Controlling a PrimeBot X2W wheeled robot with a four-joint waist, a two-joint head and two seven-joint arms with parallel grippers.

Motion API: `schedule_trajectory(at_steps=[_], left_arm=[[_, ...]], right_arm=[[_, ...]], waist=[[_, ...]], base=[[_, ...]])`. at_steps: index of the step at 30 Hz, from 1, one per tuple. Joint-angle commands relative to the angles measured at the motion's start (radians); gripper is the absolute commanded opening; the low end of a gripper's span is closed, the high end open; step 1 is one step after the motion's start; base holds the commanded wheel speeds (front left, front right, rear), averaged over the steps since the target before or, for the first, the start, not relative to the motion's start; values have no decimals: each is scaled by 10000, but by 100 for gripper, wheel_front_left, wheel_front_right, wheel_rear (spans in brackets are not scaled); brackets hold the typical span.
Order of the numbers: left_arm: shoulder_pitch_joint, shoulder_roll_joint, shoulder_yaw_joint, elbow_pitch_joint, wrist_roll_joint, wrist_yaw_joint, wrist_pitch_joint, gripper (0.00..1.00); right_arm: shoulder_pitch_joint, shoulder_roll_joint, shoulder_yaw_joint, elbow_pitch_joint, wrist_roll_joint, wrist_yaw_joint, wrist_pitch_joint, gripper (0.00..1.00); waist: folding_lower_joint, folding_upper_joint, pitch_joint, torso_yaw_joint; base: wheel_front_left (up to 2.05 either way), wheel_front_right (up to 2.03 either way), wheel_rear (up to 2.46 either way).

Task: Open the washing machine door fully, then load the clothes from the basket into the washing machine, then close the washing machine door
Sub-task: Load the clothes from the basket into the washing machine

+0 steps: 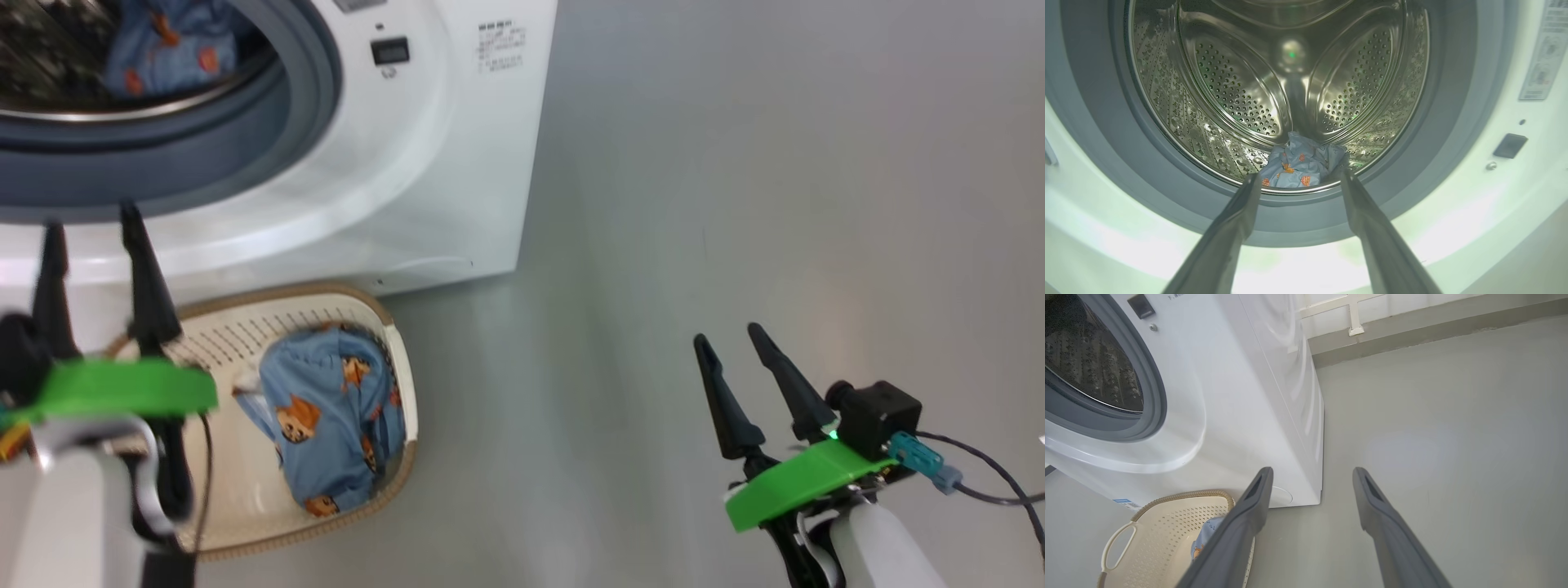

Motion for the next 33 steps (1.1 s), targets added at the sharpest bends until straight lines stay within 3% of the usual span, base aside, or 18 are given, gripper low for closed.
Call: schedule_trajectory(at_steps=[1,7,16,33], left_arm=[[579,45,431,-639,299,-44,-61,100],[2147,-520,613,-1448,800,-177,-61,100],[3607,-687,646,-1819,954,-252,-62,100],[5736,-698,8,-2475,497,602,-62,100]], right_arm=[[341,55,67,-282,-198,16,-59,100],[661,57,55,-405,-440,16,-59,100],[1127,58,-127,-430,-681,16,-59,100],[2012,60,-588,-763,-1260,16,-59,100]], waist=[[1,0,-634,130],[1,0,-1315,97],[1,0,-2252,97],[1,0,-3441,272]], base=[[0,0,0],[0,0,0],[0,0,0],[0,0,0]])
